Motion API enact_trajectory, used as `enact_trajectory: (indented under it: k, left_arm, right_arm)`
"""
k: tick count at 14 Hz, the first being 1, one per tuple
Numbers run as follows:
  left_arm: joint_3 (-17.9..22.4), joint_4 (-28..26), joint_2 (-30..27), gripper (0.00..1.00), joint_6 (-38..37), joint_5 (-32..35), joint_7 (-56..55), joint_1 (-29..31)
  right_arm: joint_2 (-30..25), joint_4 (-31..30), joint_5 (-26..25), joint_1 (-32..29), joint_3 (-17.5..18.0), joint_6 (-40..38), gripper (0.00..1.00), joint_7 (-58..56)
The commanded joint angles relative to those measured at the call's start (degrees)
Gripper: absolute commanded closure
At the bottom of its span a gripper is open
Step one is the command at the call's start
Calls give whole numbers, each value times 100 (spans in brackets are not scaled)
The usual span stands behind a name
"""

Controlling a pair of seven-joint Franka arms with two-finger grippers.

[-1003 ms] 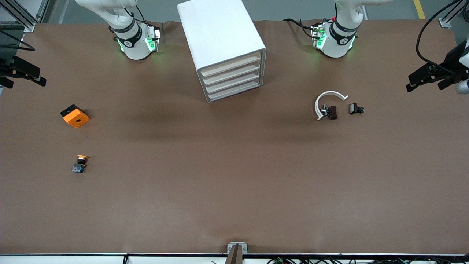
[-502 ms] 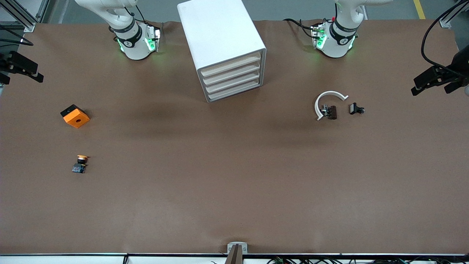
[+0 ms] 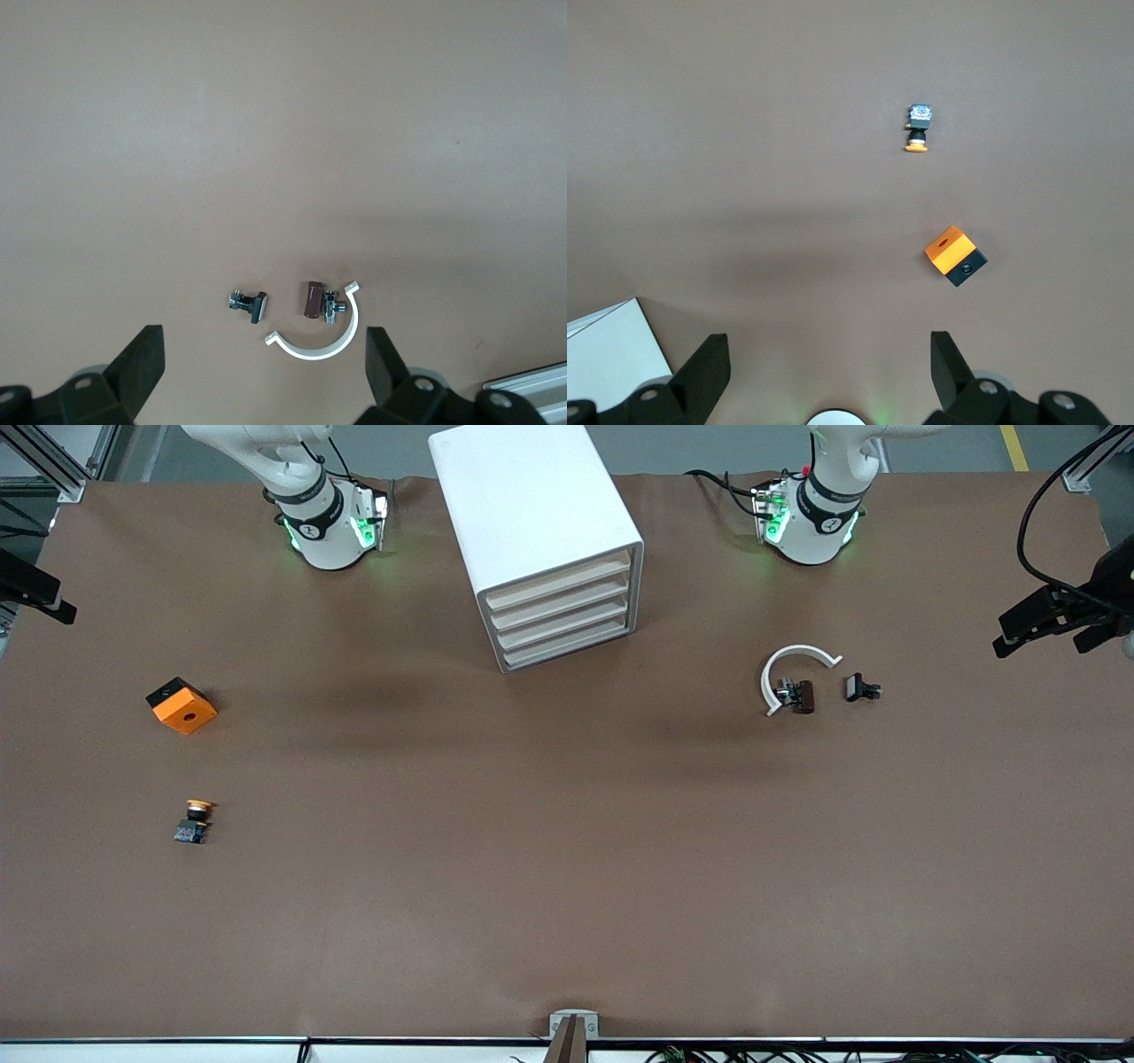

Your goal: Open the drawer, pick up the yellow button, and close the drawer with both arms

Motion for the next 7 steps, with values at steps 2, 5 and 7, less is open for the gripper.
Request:
enact_trajectory:
  k: [2,5,7]
  left_arm:
    - [-19,177,125,0,-139,61,-14,-17]
    - [-19,177,125,0,-148,61,-14,-9]
    - [-19,186,125,0,-148,61,-14,-17]
  right_arm:
    - [-203,-157,-54,-51,61,139,0,76]
    - [-203,-157,-54,-51,70,122,0,276]
    - [-203,-157,-71,-51,184,122,0,515]
